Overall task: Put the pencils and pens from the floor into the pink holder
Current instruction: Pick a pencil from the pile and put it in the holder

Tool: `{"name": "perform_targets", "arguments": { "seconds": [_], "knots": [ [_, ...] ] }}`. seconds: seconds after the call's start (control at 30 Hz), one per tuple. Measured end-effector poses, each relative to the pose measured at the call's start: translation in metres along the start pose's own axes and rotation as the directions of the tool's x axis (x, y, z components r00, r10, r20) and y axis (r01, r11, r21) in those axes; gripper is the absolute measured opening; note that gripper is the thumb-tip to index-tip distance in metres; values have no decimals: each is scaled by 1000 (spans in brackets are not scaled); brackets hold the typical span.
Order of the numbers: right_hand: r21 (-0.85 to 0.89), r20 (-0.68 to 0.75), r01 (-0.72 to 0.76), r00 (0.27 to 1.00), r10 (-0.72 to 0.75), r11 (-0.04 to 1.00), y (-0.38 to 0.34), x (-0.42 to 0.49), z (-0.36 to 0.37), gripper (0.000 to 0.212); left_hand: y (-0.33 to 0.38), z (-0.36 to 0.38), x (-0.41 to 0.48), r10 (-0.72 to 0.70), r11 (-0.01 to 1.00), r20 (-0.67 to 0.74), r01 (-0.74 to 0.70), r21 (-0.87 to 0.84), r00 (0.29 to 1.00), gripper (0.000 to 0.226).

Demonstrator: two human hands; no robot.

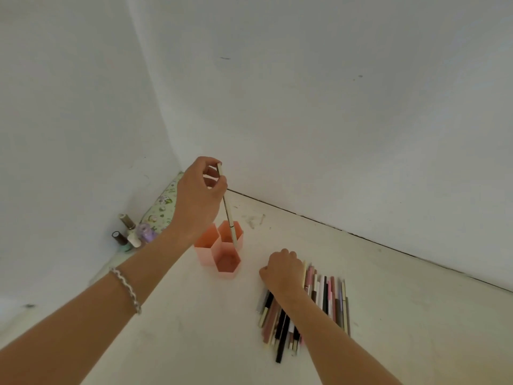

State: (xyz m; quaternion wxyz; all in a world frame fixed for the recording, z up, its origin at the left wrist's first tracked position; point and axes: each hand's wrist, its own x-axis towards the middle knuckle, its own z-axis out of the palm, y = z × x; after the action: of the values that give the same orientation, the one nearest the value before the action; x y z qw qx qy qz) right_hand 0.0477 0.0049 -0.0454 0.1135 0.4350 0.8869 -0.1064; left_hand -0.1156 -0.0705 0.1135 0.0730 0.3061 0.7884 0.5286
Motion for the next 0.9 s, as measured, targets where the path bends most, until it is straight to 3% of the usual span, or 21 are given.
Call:
{"name": "perform_targets", "arguments": {
  "seconds": [0.17,0.23,0.33,0.47,0.57,0.73,0.83,0.9],
  "knots": [
    [111,-8,-68,998,70,991,-10,-1,6,18,5,-14,-3,-6,998,-33,4,-55,999,21],
    [273,0,-120,992,125,954,-10,-2,3,23,5,-22,-4,19,996,-71,-25,-87,997,23],
    [615,55,-223,969,241,757,-2,2,-18,34,1,-39,-1,62,983,-185,-92,-158,981,28],
    [873,110,-225,955,275,433,18,7,-58,29,-23,-50,1,116,985,-236,-143,-101,965,31],
    [963,106,-153,972,212,222,22,4,-84,22,-48,-40,-9,144,989,-141,-148,-18,979,28],
    [986,-56,31,987,151,161,-1,-2,-112,7,-89,-29,-27,97,964,111,-121,237,989,26],
    [978,-189,176,975,116,109,-31,-6,-121,23,-92,-38,-25,14,970,55,-27,241,998,36],
    [941,-322,307,941,101,146,-54,-9,-122,31,-86,-47,-19,0,991,-41,5,132,999,36]
  ]
}}
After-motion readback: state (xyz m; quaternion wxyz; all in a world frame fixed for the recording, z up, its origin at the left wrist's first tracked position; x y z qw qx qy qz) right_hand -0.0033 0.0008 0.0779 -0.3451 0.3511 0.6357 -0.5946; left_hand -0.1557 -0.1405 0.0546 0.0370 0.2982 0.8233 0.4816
